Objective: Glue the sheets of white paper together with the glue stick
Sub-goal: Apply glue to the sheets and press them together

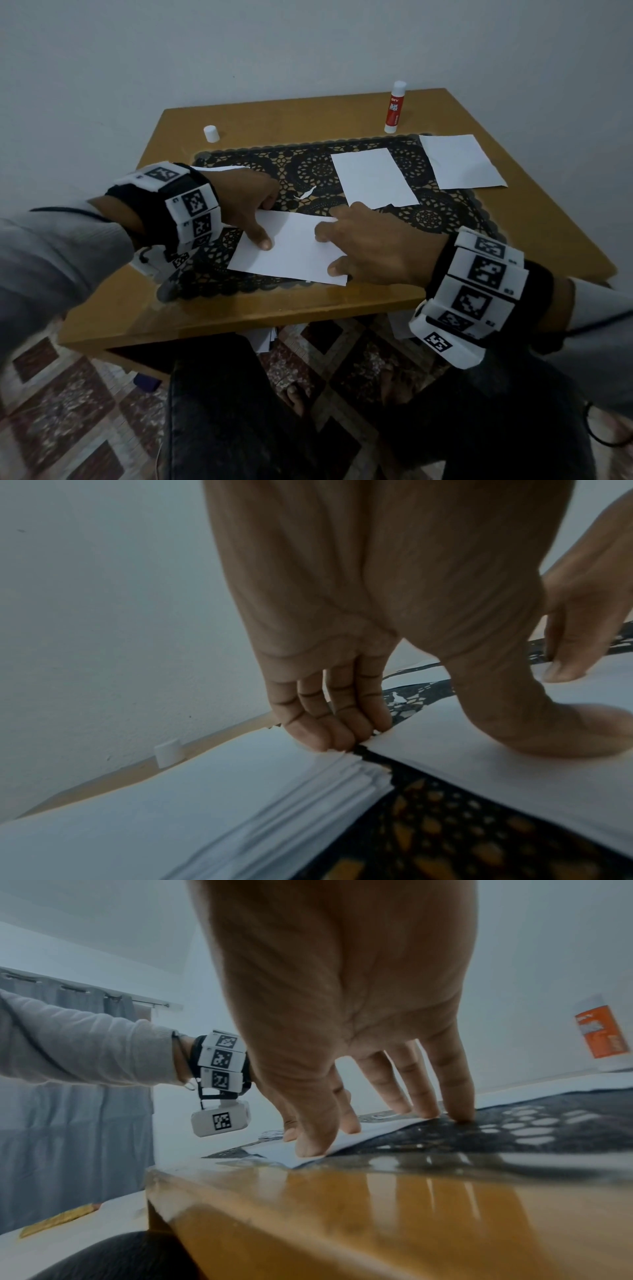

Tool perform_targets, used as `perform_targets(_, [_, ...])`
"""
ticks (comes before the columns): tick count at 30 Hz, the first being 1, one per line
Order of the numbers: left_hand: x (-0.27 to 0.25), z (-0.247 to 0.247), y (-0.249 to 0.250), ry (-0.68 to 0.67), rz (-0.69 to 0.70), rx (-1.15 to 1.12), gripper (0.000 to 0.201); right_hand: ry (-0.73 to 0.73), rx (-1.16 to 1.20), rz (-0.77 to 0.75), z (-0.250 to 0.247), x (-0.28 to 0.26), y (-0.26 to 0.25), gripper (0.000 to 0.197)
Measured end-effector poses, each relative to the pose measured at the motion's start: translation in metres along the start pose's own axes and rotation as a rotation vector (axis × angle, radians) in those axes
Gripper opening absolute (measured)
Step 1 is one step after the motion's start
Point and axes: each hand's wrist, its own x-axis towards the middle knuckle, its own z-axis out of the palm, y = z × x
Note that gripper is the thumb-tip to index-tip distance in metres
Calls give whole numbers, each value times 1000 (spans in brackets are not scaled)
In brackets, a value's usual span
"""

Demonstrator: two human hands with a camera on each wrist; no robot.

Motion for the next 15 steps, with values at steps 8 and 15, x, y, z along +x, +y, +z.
perform_targets(8, [-3,-2,0,-47,53,-103,47,-27,44,4,-6,5,4,50])
perform_targets(15, [-15,-11,9,30,92,-362,24,-36,23,13,-5,8,6,51])
